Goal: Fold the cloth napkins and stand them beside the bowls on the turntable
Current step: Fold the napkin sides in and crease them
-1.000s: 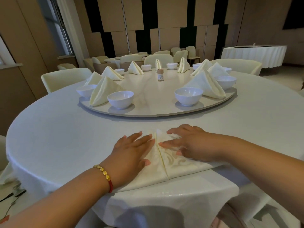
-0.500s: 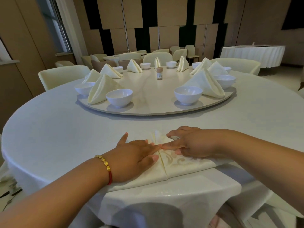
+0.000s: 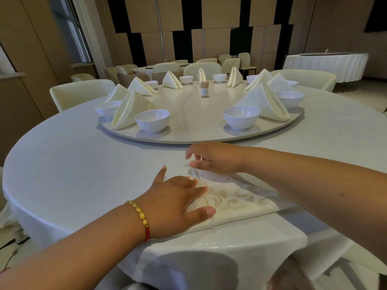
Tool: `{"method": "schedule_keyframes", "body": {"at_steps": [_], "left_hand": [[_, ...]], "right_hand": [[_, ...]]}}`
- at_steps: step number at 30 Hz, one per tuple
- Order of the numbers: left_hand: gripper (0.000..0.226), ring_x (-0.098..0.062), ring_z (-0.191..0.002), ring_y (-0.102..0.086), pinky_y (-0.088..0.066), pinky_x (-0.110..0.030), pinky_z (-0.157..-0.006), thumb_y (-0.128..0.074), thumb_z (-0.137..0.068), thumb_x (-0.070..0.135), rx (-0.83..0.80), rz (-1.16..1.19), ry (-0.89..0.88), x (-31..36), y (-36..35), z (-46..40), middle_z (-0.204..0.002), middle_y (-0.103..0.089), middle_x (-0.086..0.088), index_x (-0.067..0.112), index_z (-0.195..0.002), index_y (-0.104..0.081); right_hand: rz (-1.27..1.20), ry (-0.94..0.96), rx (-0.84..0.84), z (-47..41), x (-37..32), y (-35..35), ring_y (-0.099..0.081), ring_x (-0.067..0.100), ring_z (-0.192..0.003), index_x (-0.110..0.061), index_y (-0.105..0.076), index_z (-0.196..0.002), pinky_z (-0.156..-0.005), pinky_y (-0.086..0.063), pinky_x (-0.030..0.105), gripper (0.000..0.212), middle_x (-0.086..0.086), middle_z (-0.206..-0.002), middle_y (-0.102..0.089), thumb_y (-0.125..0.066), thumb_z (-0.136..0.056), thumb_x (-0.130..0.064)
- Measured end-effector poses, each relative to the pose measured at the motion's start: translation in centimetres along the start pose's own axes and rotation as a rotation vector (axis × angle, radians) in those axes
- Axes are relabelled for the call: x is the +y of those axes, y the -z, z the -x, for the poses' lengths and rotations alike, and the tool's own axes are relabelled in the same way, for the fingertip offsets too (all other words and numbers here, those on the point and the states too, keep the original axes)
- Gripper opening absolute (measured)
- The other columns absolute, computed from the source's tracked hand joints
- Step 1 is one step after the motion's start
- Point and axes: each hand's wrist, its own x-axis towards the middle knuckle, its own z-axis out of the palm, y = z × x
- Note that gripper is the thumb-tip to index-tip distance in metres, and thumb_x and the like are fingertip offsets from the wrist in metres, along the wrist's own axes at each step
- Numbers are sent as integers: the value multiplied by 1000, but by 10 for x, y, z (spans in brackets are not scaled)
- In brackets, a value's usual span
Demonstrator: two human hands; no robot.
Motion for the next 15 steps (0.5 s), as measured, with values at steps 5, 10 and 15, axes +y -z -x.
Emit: {"method": "schedule_keyframes", "body": {"at_steps": [5,10,15], "left_hand": [[75,-7,-144,-14,-1,-45,-118,-13,-84,77,36,14,-1,-2,-6,0,-157,-20,12,40,-149,-21],[65,-7,-141,-21,-10,-44,-116,-16,-89,70,28,54,-11,-8,0,-1,-153,-28,15,41,-146,-28],[67,-11,-142,-19,-7,-44,-117,-11,-91,65,6,71,47,-1,10,-8,-151,-33,11,33,-145,-34]], "right_hand": [[63,65,-161,-30,-4,-16,-47,12,-83,-20,-59,-90,-73,-34,27,27,-4,-89,-46,-41,-101,-37],[126,44,-151,-33,0,-19,-49,17,-84,-21,-53,-78,-79,-40,33,34,-5,-81,-45,-37,-102,-38],[229,-224,-21,-20,16,-22,-53,23,-89,-20,-51,-79,-76,-38,32,38,-2,-83,-54,-29,-104,-40]]}}
